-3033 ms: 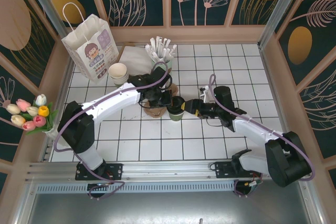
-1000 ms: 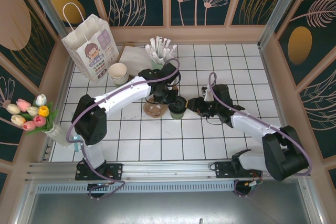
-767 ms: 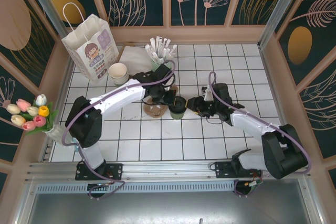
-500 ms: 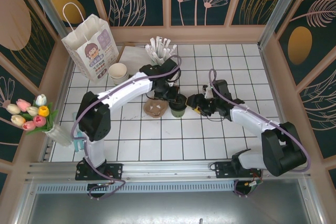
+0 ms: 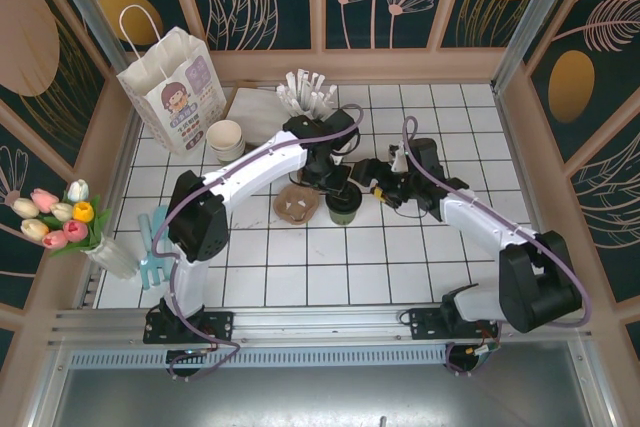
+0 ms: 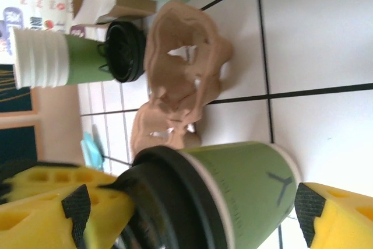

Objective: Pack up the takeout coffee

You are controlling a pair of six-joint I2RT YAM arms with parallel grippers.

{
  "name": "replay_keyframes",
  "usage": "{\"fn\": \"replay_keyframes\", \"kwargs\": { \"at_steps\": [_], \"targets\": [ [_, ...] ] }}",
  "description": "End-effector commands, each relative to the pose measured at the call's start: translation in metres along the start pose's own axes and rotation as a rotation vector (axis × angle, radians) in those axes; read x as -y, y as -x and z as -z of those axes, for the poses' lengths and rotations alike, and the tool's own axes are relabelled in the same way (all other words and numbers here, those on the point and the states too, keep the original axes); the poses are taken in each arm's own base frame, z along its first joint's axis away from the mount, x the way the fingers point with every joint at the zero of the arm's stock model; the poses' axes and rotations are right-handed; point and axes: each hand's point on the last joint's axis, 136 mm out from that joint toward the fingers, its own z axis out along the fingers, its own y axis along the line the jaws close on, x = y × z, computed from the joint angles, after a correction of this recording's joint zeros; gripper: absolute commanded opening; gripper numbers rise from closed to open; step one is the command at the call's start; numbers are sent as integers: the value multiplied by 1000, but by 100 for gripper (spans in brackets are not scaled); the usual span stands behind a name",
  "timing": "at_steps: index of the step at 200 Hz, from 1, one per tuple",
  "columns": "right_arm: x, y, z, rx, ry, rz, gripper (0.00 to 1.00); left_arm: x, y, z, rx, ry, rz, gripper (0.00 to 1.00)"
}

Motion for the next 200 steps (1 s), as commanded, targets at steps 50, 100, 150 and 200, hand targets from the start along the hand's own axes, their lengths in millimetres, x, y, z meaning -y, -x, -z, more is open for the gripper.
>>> {"fn": "replay_keyframes", "kwargs": {
  "at_steps": [50, 100, 150, 200],
  "targets": [
    [23, -10, -9, -59, -89, -73, 99, -6, 2, 1, -28, 66, -52, 0],
    [51, -30, -17, -102, -126, -123, 99, -17, -18, -29, -73, 73, -15, 0],
    [26, -18, -12, -74, -33, -102, 99, -20, -28, -43, -93, 59, -2, 0],
    [23, 5, 2, 0, 79, -163, 98, -19, -24, -37, -72, 60, 1, 0]
  ]
}}
